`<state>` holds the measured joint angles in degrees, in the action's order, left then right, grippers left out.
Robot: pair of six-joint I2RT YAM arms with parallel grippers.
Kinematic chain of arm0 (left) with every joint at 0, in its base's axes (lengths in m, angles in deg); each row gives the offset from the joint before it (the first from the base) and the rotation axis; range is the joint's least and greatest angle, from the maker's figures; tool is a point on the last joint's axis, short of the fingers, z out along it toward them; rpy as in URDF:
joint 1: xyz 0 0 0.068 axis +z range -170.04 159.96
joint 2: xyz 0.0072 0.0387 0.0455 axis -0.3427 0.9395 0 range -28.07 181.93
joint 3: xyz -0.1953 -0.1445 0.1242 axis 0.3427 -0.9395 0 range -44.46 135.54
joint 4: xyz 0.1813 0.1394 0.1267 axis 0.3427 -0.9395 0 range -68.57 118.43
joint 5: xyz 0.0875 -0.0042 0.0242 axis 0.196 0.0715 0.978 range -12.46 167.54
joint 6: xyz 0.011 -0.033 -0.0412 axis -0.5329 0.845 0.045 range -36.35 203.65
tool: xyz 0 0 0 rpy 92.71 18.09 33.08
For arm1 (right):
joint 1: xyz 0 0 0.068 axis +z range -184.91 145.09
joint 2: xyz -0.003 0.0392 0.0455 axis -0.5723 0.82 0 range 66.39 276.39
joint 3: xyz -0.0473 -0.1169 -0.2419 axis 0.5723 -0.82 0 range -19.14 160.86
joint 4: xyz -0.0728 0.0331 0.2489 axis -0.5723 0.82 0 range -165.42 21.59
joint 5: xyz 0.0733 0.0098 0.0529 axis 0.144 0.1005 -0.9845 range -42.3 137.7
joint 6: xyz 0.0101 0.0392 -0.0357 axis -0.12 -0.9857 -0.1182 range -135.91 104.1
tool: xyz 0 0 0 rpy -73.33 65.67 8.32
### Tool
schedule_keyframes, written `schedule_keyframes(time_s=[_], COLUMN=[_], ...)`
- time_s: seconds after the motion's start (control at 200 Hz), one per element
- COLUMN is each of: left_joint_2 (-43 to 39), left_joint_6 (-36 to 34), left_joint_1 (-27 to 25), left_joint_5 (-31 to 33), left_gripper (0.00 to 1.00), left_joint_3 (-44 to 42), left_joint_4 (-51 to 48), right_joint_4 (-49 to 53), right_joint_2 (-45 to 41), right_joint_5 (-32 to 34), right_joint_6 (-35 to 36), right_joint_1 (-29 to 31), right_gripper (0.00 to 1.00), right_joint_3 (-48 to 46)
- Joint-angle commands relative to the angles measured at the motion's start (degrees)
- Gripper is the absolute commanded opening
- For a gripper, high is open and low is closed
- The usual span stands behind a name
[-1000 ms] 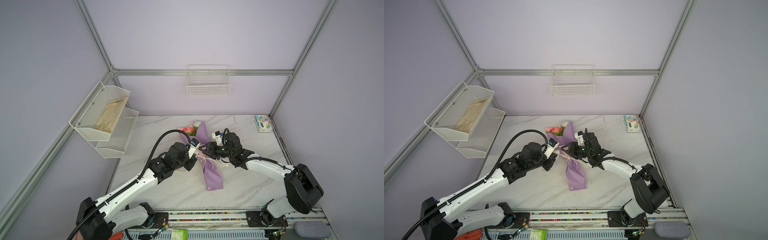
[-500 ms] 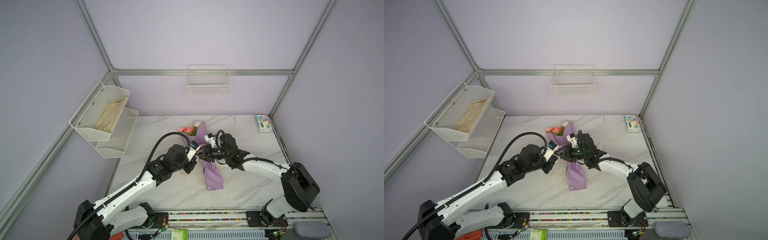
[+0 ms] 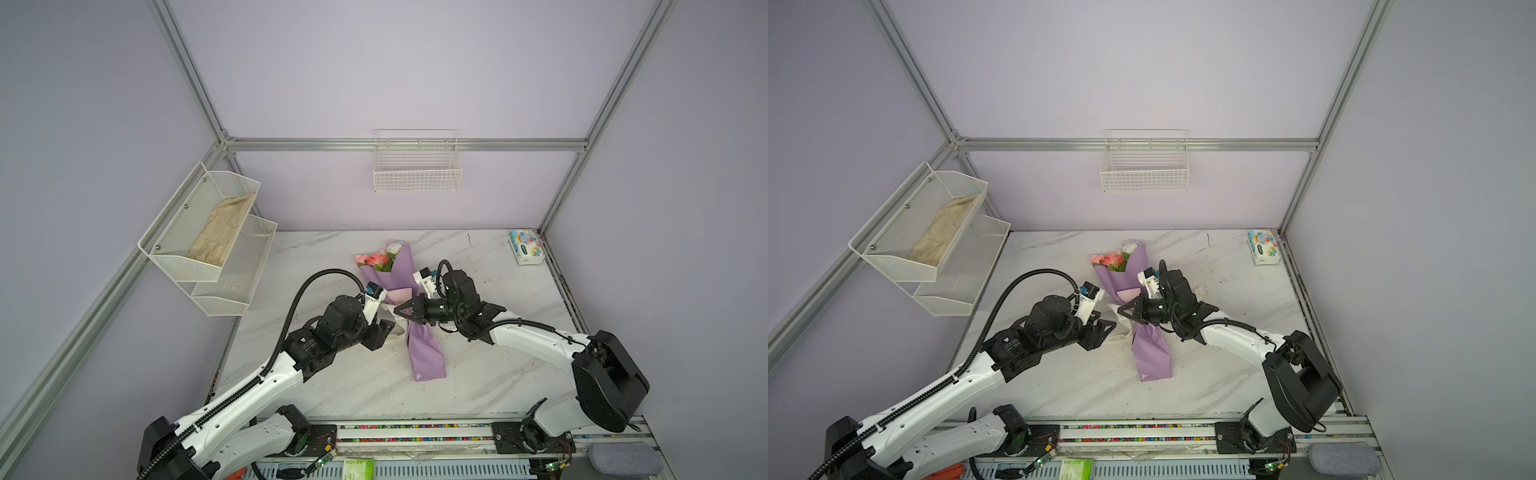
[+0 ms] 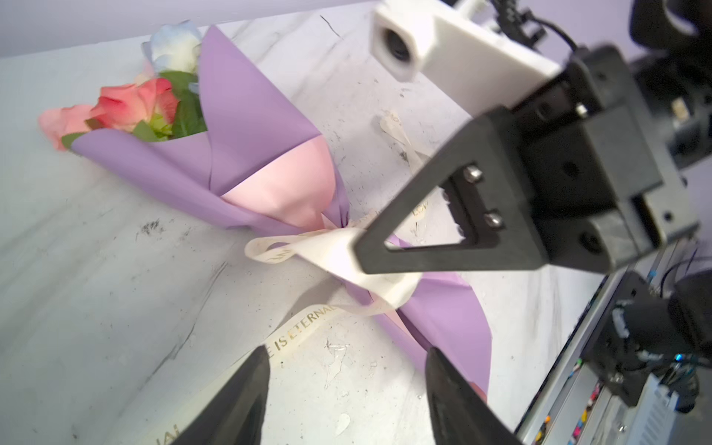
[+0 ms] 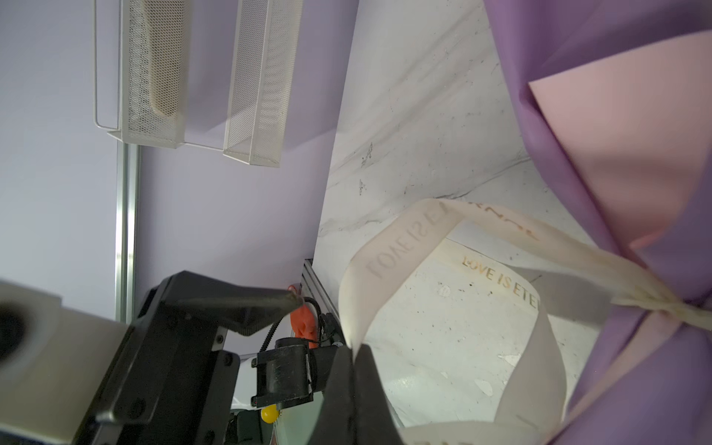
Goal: Tie the bouquet of fake flowers
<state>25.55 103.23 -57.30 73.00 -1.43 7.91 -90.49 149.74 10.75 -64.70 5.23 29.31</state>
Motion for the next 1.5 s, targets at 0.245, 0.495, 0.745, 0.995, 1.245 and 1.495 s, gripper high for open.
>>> schedule_keyframes(time_s=[0.245, 0.495, 0.745, 0.995, 1.245, 1.495], left_joint_2=[1.42, 11.24, 16.24, 18.77, 17.95, 20.83], left_joint_6=[41.38, 49.23, 48.9, 45.28, 24.93, 4.34], left_joint_1=[11.77, 11.42, 10.8, 10.81, 10.8, 10.53], left_joint_5=[-19.11, -26.09, -27.29, -30.5, -24.83, -12.98], left_gripper=[0.64, 0.7, 0.58, 0.13, 0.0, 0.0], left_joint_3=[-14.11, -11.66, -7.54, -5.38, 5.18, 16.99], left_joint_4=[34.38, 42.78, 42.71, 38.33, 8.43, -20.73], right_joint_4=[-2.74, -3.56, -3.28, 2.31, 17.65, 32.9], right_joint_2=[-0.49, 0.75, 1.53, 1.65, -4.36, -2.04], right_joint_5=[1.19, -0.87, -2.24, -4.45, 5.86, 23.18], right_joint_6=[5.86, 6.33, 6.49, 9.64, 12.72, 13.47], right_joint_1=[0.2, 0.37, 0.99, 1.17, -8.59, -26.14], right_gripper=[0.0, 0.0, 0.0, 0.08, 0.35, 0.48], right_joint_3=[-1.9, -1.44, -1.16, 0.34, 1.16, 0.55])
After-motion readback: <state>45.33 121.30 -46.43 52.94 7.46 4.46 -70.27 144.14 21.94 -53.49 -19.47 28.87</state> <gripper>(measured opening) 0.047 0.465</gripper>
